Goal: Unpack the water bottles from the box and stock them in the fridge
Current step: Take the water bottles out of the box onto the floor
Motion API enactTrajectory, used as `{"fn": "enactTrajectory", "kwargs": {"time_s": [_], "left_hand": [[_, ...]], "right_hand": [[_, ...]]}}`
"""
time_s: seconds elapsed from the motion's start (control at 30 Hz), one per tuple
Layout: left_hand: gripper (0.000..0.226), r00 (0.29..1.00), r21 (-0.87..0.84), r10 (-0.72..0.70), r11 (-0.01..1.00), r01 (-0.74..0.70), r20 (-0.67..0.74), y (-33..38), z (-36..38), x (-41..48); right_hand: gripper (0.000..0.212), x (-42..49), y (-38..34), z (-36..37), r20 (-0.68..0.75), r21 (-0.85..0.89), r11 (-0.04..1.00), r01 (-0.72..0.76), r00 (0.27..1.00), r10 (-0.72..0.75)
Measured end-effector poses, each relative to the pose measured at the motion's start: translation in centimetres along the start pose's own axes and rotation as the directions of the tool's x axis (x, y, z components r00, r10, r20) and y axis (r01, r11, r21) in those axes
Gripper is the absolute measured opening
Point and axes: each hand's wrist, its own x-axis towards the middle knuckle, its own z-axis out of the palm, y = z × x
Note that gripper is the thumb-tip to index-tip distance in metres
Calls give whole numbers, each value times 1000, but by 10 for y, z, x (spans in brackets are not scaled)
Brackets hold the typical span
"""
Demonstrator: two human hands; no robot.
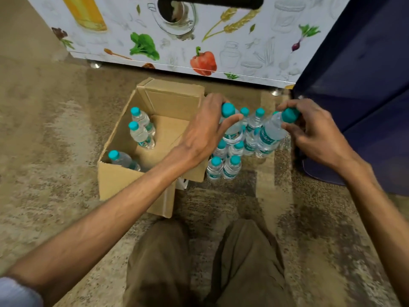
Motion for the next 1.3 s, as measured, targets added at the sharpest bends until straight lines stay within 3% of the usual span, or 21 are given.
{"fn": "enactTrajectory", "kwargs": {"time_s": [0.1,0.23,0.37,0.5,0.6,0.8,1.1,1.3], "left_hand": [[32,996,-93,-20,995,28,87,19,33,10],[33,971,-29,-10,999,17,239,28,80,15],[35,946,80,-57,996,33,320,14,116,10],[33,921,147,-141,985,93,364,-2,138,5],[25,902,131,-229,972,194,367,-4,149,2],[50,887,220,-281,952,211,367,-5,167,-7],[43,910,200,-256,960,198,328,-7,167,-9],[40,978,-7,-184,983,186,100,-24,132,-24]], "right_hand": [[35,-6,25,-1,158,-87,996,-31,986,44],[35,-10,55,20,291,-102,991,-91,950,117],[44,-17,80,53,319,-35,974,-222,922,221],[45,-18,96,80,310,-12,969,-249,920,240],[43,-17,100,93,309,-26,962,-271,913,266],[46,-21,107,104,253,-1,965,-260,934,252],[50,-29,93,111,106,-232,948,-216,964,245],[38,-24,51,125,-24,-207,968,-140,990,138]]}}
